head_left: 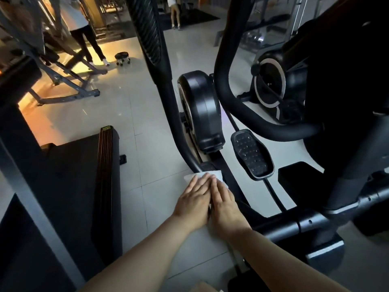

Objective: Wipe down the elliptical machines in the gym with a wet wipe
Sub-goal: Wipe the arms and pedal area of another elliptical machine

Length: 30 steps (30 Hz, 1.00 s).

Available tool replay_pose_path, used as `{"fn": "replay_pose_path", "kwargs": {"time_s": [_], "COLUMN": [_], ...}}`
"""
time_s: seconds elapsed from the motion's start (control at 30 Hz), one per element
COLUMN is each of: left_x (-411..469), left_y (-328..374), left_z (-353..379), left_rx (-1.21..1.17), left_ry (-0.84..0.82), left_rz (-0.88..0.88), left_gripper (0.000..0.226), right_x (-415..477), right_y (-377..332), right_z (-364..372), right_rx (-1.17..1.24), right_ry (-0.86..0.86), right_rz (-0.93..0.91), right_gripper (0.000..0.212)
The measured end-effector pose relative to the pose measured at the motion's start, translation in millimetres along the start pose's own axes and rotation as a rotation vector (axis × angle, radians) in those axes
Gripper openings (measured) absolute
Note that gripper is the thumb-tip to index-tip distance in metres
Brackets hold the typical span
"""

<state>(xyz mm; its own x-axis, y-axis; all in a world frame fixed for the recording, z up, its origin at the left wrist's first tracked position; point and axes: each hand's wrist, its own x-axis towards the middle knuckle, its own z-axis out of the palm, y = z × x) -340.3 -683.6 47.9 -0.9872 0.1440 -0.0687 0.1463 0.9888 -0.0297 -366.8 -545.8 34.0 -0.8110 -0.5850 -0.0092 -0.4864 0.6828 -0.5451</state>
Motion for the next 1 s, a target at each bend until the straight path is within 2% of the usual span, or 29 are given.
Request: {"fn": "replay_pose_path", "kwargs": {"time_s": [0.03, 0.13, 0.23, 0.4, 0.53, 0.7, 0.77, 0.87, 0.9, 0.97, 1.0], "left_x": [-1.3, -1.6, 0.3, 10.1, 17.4, 22.9, 20.8, 14.4, 14.4, 17.2, 18.9], "left_y": [-5.0, -13.3, -0.8, 43.4, 40.1, 29.2, 48.9, 69.9, 66.3, 47.1, 36.5], "left_z": [0.1, 2.9, 15.8, 34.9, 26.6, 27.7, 30.8, 35.0, 35.7, 35.1, 34.5], "left_rx": [0.038, 0.08, 0.046, 0.027, 0.021, 0.017, -0.028, -0.045, -0.041, -0.03, -0.028], "left_ry": [0.045, 0.17, 0.175, 0.083, 0.048, 0.045, 0.031, -0.013, 0.002, 0.058, 0.088], "left_rz": [-0.005, -0.082, -0.093, 0.085, 0.186, 0.029, 0.101, 0.26, 0.288, 0.273, 0.229], "left_gripper": [0.065, 0.066, 0.071, 0.074, 0.076, 0.073, 0.072, 0.077, 0.076, 0.071, 0.07], "right_x": [1.3, -2.8, -14.4, -27.4, -33.1, -35.2, -36.7, -41.3, -42.0, -41.1, -40.8], "right_y": [-2.9, 0.3, 10.5, 37.1, 50.3, 44.4, 44.2, 44.3, 45.9, 48.1, 47.6], "right_z": [2.3, 9.7, 5.8, -10.9, -17.1, -25.9, -26.3, -27.4, -26.6, -25.4, -25.6], "right_rx": [-0.013, -0.134, -0.266, -0.399, -0.4, -0.349, -0.334, -0.3, -0.288, -0.27, -0.278], "right_ry": [-0.006, -0.049, -0.087, -0.219, -0.249, -0.209, -0.193, -0.148, -0.128, -0.105, -0.109], "right_rz": [0.005, 0.051, 0.206, 0.44, 0.416, 0.406, 0.418, 0.415, 0.413, 0.409, 0.403], "right_gripper": [0.068, 0.086, 0.087, 0.064, 0.069, 0.071, 0.071, 0.091, 0.089, 0.079, 0.081]}}
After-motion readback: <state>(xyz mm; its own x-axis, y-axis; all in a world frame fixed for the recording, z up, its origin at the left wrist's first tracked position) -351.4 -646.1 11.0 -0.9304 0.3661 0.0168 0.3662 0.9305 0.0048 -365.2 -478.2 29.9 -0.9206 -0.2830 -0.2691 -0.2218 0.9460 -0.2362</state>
